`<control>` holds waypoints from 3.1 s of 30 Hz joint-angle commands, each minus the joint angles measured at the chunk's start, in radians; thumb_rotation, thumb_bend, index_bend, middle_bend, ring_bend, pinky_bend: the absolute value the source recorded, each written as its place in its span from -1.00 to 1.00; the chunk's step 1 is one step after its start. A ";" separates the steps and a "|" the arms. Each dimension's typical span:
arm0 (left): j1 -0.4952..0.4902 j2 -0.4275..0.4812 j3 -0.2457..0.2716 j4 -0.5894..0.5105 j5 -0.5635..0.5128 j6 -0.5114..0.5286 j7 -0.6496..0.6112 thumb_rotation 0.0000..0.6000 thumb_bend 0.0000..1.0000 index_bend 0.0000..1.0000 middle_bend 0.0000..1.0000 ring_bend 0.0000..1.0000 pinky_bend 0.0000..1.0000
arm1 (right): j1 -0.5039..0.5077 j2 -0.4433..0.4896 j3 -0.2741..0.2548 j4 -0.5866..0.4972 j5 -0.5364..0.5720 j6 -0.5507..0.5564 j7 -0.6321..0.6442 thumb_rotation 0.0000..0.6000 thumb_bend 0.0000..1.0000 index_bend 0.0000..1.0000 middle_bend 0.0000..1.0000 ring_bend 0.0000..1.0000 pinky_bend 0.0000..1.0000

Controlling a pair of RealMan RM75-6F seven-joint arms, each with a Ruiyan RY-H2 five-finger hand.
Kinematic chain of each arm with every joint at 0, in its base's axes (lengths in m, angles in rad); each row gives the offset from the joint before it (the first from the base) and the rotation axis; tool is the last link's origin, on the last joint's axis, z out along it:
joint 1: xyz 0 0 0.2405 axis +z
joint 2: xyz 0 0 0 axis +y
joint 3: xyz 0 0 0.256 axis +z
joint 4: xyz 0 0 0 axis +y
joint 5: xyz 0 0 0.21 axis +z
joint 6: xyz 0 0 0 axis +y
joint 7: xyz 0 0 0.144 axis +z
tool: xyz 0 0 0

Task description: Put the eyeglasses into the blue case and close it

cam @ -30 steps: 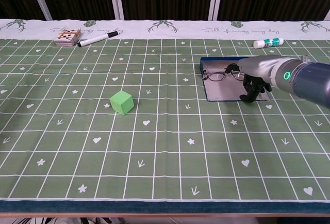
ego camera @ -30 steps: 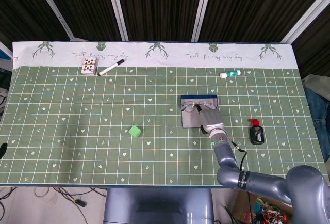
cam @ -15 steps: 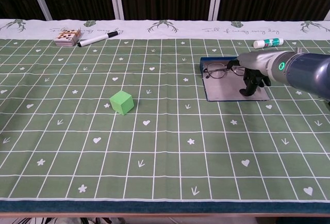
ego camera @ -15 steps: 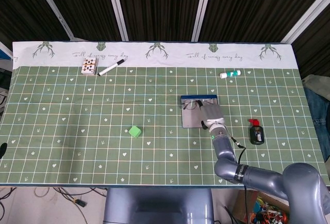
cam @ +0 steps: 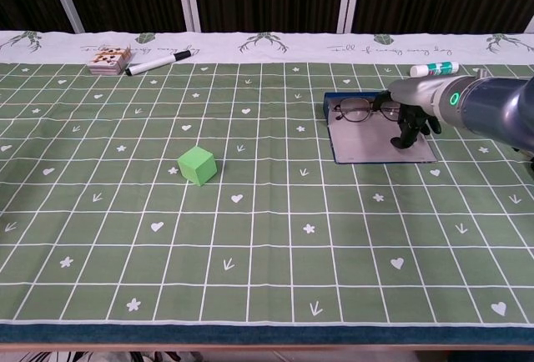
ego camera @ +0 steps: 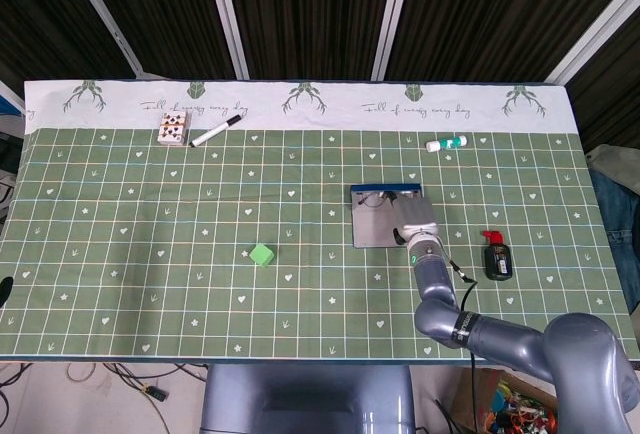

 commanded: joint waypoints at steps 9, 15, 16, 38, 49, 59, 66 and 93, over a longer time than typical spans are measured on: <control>0.001 0.001 -0.001 0.000 -0.002 0.000 -0.001 1.00 -0.36 -0.62 -1.00 -1.00 -1.00 | -0.016 0.045 0.008 -0.082 -0.032 0.026 0.031 1.00 0.01 -0.83 0.45 0.44 0.33; 0.000 0.000 0.001 -0.002 0.000 -0.001 0.003 1.00 -0.36 -0.61 -1.00 -1.00 -1.00 | -0.052 0.113 0.001 -0.223 -0.107 0.087 0.071 1.00 -0.17 -0.84 0.37 0.40 0.32; 0.000 0.000 0.001 -0.002 0.000 -0.001 0.003 1.00 -0.36 -0.61 -1.00 -1.00 -1.00 | -0.058 0.121 -0.003 -0.241 -0.120 0.096 0.076 1.00 -0.25 -0.84 0.31 0.35 0.32; 0.001 -0.003 0.006 -0.007 0.006 0.000 0.018 1.00 -0.36 -0.61 -1.00 -1.00 -1.00 | -0.228 0.023 -0.107 -0.162 -0.567 0.290 0.301 1.00 -0.55 -0.55 -0.37 -0.39 -0.52; 0.001 -0.004 0.006 -0.005 0.005 0.000 0.020 1.00 -0.36 -0.61 -1.00 -1.00 -1.00 | -0.244 -0.047 -0.100 -0.073 -0.612 0.267 0.310 1.00 -0.55 -0.55 -0.39 -0.41 -0.53; 0.000 -0.004 0.005 -0.001 0.002 -0.004 0.018 1.00 -0.36 -0.60 -1.00 -1.00 -1.00 | -0.245 -0.094 -0.071 0.004 -0.617 0.232 0.317 1.00 -0.51 -0.47 -0.36 -0.41 -0.53; -0.001 -0.004 0.005 0.000 0.001 -0.004 0.018 1.00 -0.36 -0.60 -1.00 -1.00 -1.00 | -0.250 -0.118 -0.055 0.048 -0.624 0.209 0.326 1.00 -0.42 -0.44 -0.36 -0.41 -0.53; -0.001 -0.005 0.005 0.001 -0.001 -0.005 0.020 1.00 -0.36 -0.60 -1.00 -1.00 -1.00 | -0.285 -0.127 -0.013 0.059 -0.655 0.176 0.317 1.00 -0.38 -0.41 -0.36 -0.41 -0.53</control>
